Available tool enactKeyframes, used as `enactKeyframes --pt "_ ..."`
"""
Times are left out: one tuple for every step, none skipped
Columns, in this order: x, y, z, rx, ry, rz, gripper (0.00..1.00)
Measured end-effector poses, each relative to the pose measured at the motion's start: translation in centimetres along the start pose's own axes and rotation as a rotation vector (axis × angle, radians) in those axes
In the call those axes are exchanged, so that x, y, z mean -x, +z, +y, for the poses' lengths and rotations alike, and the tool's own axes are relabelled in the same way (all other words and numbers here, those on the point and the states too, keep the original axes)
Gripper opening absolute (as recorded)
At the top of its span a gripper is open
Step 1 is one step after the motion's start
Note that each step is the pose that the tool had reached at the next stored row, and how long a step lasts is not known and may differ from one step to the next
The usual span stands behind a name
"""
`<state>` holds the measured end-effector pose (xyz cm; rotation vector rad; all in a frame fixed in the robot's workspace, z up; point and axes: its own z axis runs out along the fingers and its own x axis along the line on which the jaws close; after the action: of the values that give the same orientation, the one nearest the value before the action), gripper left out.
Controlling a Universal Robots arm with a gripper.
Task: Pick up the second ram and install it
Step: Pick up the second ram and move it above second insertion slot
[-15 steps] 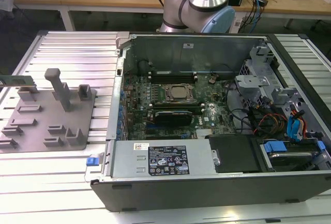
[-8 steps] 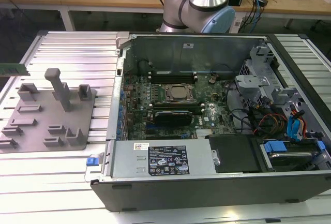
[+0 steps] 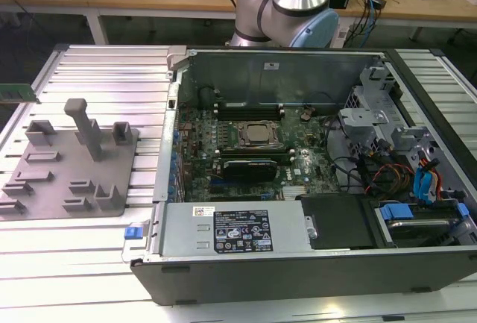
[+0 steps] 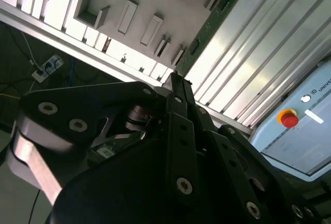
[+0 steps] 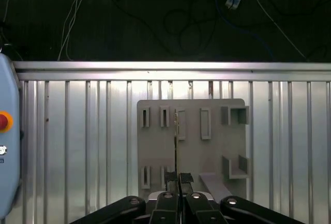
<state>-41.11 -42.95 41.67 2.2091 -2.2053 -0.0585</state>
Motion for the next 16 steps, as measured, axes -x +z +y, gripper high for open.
enactKeyframes --pt "0.00 -0.01 0.00 0.0001 0.000 0.0001 0.10" --pt "0.00 -0.01 0.00 0.0000 0.000 0.0001 0.10" --pt "0.00 -0.02 -0.02 0.0002 0.000 0.0002 0.10" --pt "0.00 -0.03 -0.09 0.0002 0.000 0.0003 0.10" --pt "0.00 -0.02 -0.15 0.0002 0.000 0.0002 0.10" --pt "0.00 -0.02 -0.32 0.0001 0.000 0.0001 0.10" --pt "0.00 -0.03 -0.46 0.0000 0.000 0.0001 0.10" --pt "0.00 -0.04 -0.64 0.0000 0.000 0.0001 0.10" --pt "0.00 -0.04 -0.81 0.0000 0.000 0.0001 0.10" --pt "0.00 -0.05 -0.96 0.0001 0.000 0.0002 0.10" --pt "0.00 -0.06 -1.30 0.0001 0.000 0.0001 0.10" --pt "0.00 -0.07 -1.57 0.0000 0.000 0.0001 0.10" --pt "0.00 -0.08 -1.84 0.0000 0.000 0.0001 0.10" --pt "-0.01 -0.08 -1.98 -0.0001 0.000 0.0000 0.10" --pt "0.00 -0.09 -2.13 0.0000 0.000 0.0000 0.10" --pt "-0.01 -0.10 -2.29 0.0000 0.000 0.0001 0.10"
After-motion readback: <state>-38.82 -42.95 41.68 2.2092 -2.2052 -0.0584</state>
